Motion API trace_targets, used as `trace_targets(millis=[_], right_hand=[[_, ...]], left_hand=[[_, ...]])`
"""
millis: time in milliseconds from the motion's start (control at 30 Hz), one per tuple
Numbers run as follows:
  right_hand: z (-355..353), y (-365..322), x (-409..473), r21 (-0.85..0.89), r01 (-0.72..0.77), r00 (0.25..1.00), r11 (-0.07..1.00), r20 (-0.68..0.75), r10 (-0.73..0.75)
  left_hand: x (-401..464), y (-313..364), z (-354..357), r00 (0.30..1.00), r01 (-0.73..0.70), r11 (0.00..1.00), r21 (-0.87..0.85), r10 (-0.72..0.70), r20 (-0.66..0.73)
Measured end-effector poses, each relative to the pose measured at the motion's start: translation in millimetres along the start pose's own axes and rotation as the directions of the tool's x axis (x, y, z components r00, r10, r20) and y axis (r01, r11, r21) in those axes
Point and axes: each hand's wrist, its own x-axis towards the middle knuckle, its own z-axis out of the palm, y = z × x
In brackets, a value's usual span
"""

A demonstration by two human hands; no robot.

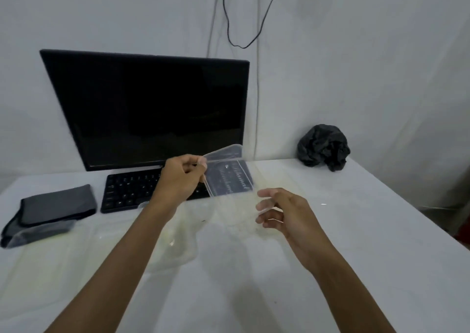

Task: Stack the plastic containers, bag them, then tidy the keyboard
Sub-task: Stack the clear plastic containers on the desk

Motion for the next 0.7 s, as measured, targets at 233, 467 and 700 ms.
trace_targets(millis=[233,467,700], right_hand=[[34,14,6,-0.123,0.016,0.999,0.992,0.037,-0.011],[55,30,6,-0.093,-0.099,0.988,0.991,0.108,0.109],[67,33,2,-0.076,-0.154,0.975,0.985,0.149,0.164]], left_hand=[[10,-49,-84,0.998,0.054,0.851,0.522,-0.038,-0.04],[5,-88,-113,0.997,0.073,0.442,0.894,-0.005,-0.078],[8,-81,-110,0.993,0.028,0.727,0.686,0.059,-0.103]])
